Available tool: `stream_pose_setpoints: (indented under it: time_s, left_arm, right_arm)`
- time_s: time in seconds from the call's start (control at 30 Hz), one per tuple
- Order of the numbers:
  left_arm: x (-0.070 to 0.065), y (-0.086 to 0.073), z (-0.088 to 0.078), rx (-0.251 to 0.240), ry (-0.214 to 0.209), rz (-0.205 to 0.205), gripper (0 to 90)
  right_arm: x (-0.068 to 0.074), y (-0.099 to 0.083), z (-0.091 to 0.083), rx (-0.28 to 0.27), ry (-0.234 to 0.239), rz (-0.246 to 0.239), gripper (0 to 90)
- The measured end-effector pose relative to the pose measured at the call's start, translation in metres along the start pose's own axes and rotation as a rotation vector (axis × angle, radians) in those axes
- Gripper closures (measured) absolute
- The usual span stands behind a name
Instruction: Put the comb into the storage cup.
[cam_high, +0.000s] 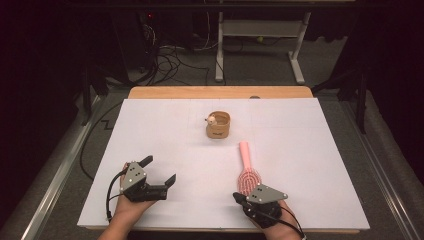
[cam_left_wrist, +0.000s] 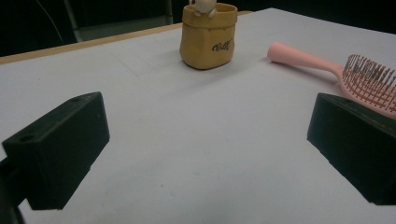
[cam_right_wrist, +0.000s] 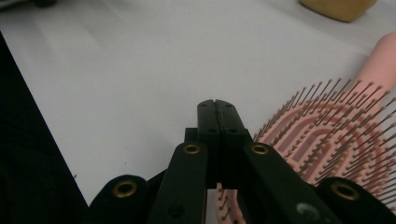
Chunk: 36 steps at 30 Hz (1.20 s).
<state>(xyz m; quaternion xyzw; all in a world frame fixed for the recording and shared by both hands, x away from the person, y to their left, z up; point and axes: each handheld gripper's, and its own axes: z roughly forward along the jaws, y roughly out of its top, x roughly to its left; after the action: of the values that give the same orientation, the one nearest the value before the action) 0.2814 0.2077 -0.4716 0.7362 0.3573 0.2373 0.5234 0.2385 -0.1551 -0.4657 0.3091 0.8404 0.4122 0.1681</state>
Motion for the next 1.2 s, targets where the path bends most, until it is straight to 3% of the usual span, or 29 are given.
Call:
stream_pose_setpoints:
  time_s: [0.13, 0.6, 1.2]
  left_arm:
    - [0.001, 0.0, -0.001, -0.004, 0.002, -0.003, 0.0]
    - [0.002, 0.0, -0.002, -0.006, 0.0, -0.003, 0.0]
    - [0.002, 0.0, -0.002, -0.004, -0.007, -0.004, 0.0]
  right_arm:
    - [0.006, -0.004, 0.007, 0.063, -0.01, -0.026, 90.0]
    - [0.007, -0.006, 0.004, 0.101, -0.044, -0.066, 90.0]
    - [-0.018, -0.012, -0.009, 0.103, -0.089, -0.003, 90.0]
